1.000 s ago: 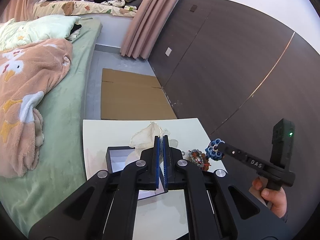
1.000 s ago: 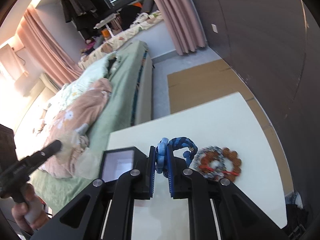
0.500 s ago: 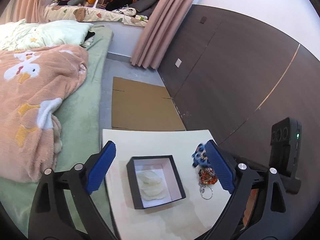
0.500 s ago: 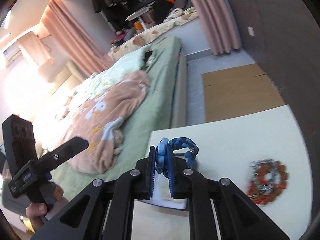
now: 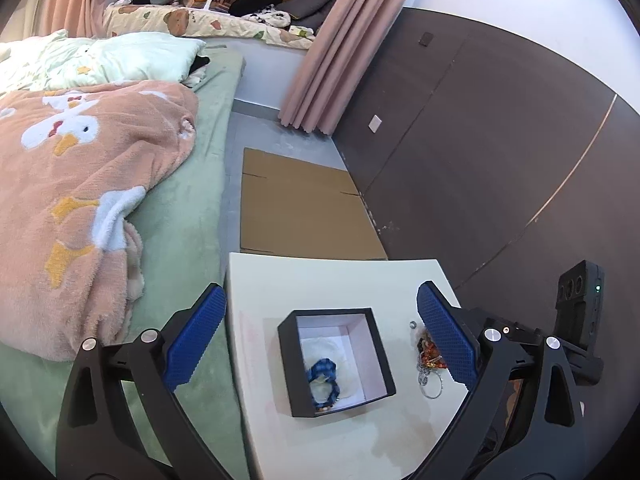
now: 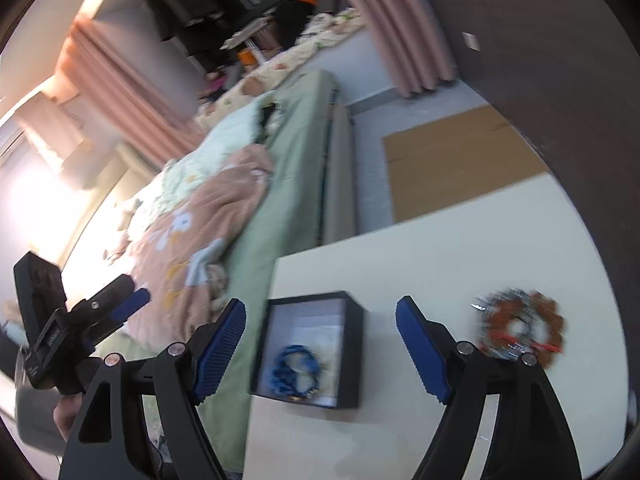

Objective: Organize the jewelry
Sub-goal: 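Grasp the gray beaded bracelet from the pile with the left gripper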

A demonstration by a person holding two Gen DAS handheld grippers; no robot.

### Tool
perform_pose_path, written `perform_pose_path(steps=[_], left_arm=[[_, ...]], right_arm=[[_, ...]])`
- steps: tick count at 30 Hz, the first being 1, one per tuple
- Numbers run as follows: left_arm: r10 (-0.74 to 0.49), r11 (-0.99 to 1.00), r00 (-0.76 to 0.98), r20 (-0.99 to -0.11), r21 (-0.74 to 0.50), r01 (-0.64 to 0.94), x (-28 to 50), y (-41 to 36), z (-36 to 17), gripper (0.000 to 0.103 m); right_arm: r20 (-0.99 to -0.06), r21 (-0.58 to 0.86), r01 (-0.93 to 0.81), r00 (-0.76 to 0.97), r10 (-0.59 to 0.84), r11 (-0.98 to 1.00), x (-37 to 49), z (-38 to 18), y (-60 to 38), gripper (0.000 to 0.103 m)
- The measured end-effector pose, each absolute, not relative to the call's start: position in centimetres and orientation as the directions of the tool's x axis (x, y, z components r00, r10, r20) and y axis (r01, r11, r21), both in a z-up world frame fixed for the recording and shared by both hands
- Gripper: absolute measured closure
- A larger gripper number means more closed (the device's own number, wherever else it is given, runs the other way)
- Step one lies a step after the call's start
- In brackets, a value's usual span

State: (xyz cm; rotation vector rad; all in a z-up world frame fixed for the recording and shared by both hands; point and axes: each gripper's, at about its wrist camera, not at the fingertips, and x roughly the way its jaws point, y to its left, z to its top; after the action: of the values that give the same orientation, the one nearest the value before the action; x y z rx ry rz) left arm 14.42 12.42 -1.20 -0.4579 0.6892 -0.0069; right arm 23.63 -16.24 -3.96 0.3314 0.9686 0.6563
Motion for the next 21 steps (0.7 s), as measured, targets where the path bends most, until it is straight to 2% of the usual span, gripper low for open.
perform_pose_path(steps=[13, 15, 17, 21], left_arm=[[-0.249, 0.917, 0.734, -0.632, -0.398, -0.032, 18.3, 4.6, -2.3, 0.007], [-0.276, 0.916, 0.716, -0.641, -0.401, -0.005, 19.2, 2.8, -2.8, 0.008], [-0.300, 0.912, 0.701, -0.647, -0.410, 0.013, 19.9, 1.6, -3.2, 0.008], [-0.329, 0.913, 0.658, -0.677, -0.407, 0.038, 21.8, -1.6, -4.7, 0.018]], right_arm=[[-0.701, 0.518, -0.192, 0.464, 0.542, 0.834, 23.9, -4.7, -25.6, 0.029], [-0.706, 0.519, -0.162, 0.473, 0.528, 0.839, 23.8, -5.2, -27.1, 0.031], [-0.712, 0.526, -0.121, 0.480, 0.514, 0.842, 24.0, -5.7, -28.4, 0.039], [-0.724, 0.539, -0.053, 0.481, 0.495, 0.841, 24.5, -6.9, -31.0, 0.045]])
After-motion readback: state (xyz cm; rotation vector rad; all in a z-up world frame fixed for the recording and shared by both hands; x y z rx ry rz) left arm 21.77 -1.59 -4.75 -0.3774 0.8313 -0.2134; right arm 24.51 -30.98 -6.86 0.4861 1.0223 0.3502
